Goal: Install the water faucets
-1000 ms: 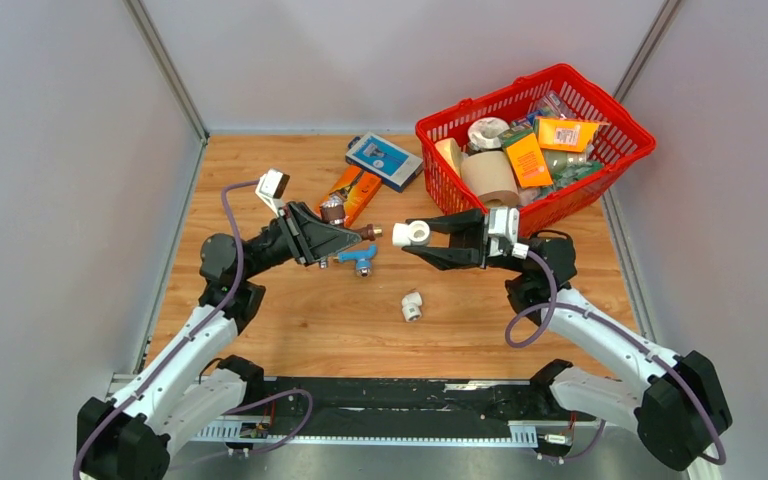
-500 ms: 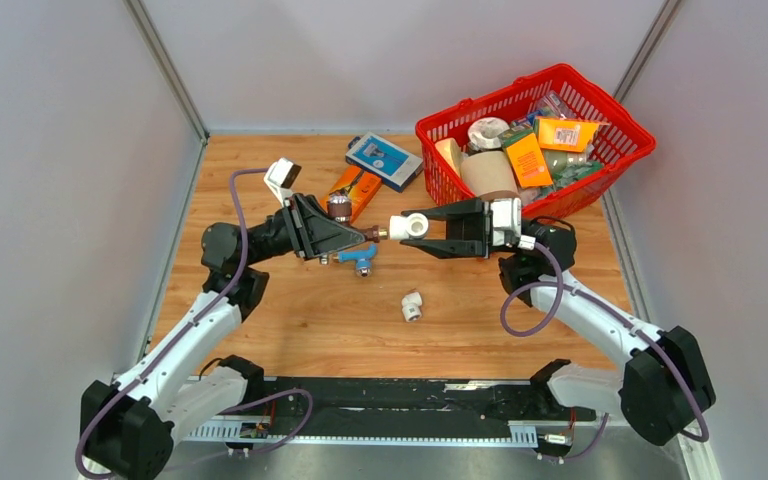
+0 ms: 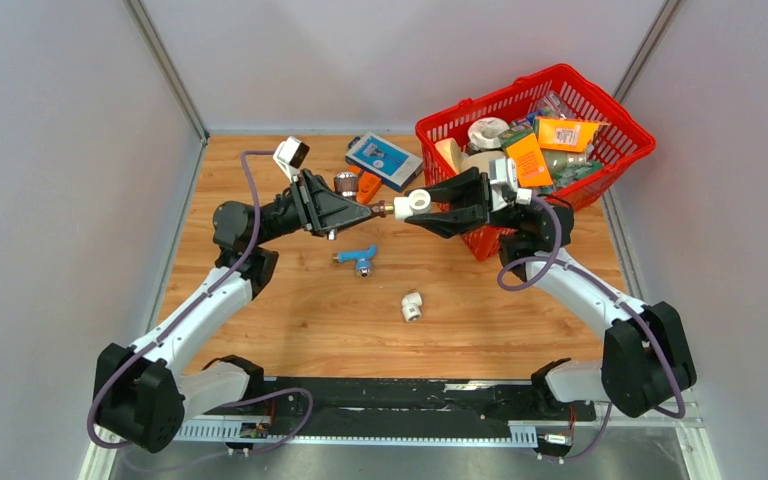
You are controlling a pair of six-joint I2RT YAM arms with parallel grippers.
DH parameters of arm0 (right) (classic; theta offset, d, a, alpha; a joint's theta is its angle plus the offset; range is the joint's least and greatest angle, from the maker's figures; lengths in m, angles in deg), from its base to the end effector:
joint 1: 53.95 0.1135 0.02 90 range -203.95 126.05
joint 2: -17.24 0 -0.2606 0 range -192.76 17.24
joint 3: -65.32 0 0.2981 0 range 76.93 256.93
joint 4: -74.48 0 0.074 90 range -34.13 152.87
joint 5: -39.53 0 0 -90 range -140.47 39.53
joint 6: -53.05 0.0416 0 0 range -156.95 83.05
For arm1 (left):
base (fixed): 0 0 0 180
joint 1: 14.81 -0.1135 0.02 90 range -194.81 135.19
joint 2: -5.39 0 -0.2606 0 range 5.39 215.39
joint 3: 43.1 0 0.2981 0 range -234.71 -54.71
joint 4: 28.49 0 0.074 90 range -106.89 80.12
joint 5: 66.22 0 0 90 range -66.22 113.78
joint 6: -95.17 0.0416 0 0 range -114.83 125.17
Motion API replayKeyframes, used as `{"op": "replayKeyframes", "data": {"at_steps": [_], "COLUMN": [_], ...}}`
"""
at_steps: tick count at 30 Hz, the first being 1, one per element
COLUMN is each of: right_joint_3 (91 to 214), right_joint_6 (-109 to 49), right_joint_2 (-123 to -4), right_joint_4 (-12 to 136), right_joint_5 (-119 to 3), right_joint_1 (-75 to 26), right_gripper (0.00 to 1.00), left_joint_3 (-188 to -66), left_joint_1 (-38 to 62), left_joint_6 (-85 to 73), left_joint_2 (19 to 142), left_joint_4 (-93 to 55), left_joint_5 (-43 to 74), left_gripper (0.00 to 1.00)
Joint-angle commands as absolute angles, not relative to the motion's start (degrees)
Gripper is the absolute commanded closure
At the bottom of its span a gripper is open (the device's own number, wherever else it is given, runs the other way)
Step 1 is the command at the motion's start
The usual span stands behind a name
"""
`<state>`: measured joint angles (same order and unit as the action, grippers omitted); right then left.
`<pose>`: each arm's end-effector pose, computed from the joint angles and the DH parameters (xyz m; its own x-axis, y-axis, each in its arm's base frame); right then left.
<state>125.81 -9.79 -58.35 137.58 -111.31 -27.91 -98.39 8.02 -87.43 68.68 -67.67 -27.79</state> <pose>0.2590 0.1670 0.3583 0.2568 0.3730 -0.8916 -0.9622 0.0124 -0.2720 0.2486 -0.1400 0.3565 -0.8796 -0.3034 -0.3663 0.4377 -0.2149 -0.8731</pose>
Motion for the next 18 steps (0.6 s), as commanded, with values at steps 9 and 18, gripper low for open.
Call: {"op": "replayKeyframes", "data": {"at_steps": [9,18], "right_joint_3": [131.0,132.3], "right_joint_6": [-2.8,-1.5], "right_joint_2": [-59.1,-58.3], "right_joint_4": [157.4,159.4], "right_joint_5": [-110.7,-109.9], "right_joint_1": [-29.3,-29.2], "right_gripper": [1.0,1.0], "left_joint_3": [-101.0,-101.1], "left_joint_1": [8.2,8.2], "left_joint_6": [-96.5,-95.2], "left_joint_2": [72.2,71.4], "left_joint_4": [-80.0,-77.1], "left_joint_5": [-24.8,-24.6], "left_gripper": [1.0,1.0]}}
